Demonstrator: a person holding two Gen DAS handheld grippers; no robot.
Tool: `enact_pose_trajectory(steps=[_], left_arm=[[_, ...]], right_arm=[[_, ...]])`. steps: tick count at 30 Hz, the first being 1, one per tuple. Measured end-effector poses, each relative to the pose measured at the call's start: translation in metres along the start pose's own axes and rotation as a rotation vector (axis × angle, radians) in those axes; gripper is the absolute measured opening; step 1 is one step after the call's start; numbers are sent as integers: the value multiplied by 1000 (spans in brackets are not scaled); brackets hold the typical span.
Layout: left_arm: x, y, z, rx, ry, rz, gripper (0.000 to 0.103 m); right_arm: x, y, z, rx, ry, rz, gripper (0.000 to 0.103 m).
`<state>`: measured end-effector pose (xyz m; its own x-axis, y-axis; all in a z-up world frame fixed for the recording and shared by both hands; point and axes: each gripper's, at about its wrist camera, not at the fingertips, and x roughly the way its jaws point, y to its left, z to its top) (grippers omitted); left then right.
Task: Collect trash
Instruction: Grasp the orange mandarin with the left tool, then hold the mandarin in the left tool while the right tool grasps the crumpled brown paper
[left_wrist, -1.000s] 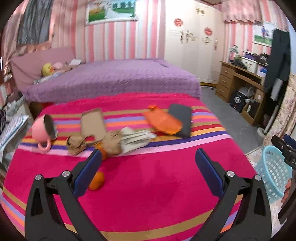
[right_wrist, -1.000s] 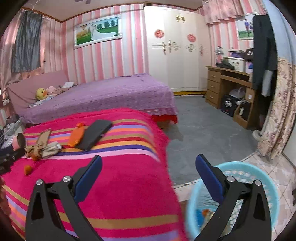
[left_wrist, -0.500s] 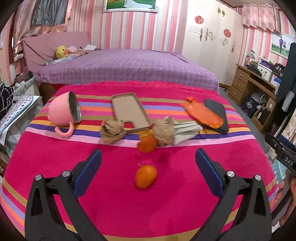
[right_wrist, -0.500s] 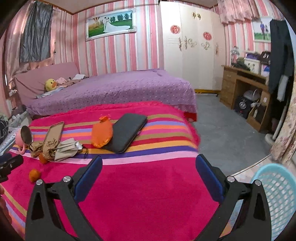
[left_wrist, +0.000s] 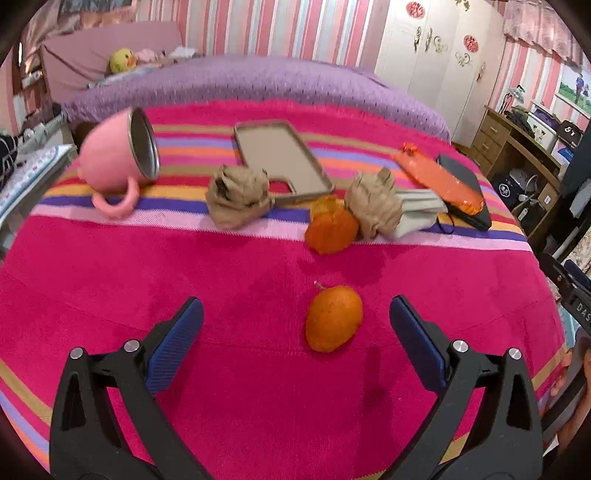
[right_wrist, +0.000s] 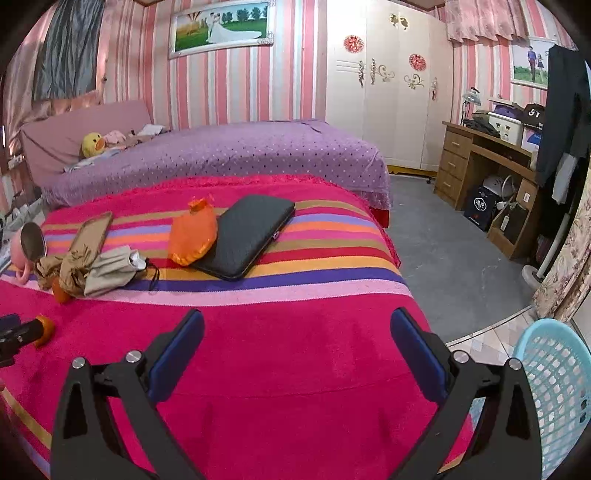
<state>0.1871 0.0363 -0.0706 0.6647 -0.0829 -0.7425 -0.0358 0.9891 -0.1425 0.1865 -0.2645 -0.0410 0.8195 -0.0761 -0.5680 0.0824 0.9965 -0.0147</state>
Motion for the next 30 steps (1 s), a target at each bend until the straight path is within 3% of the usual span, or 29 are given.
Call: enact_pose_trajectory(steps=[4, 6, 8, 11, 16, 20, 24, 30], left_arm=[[4, 0, -3, -4, 16, 12, 88], [4, -3, -3, 11, 12, -1, 67], [4, -7, -4, 35, 16, -14, 54], [2, -18, -7, 94, 27, -45, 27], [-7, -27, -6, 156, -2, -5, 25], [-18, -5, 9, 101, -42, 3, 25], [-23, 16, 18, 79, -82, 59, 25], [-24, 48, 30, 23, -104, 104, 26]], right_arm=[[3, 0, 0, -9, 24, -12, 98], [4, -1, 0, -6, 27, -13, 98], [4, -1, 0, -4, 28, -11, 98], [4, -1, 0, -4, 30, -9, 98], [5, 2, 0, 4, 41, 17, 98], [5, 20, -2, -24, 57, 46, 98], [3, 45, -1, -28, 59, 110, 98], [4, 106, 7, -103, 55, 197, 98]])
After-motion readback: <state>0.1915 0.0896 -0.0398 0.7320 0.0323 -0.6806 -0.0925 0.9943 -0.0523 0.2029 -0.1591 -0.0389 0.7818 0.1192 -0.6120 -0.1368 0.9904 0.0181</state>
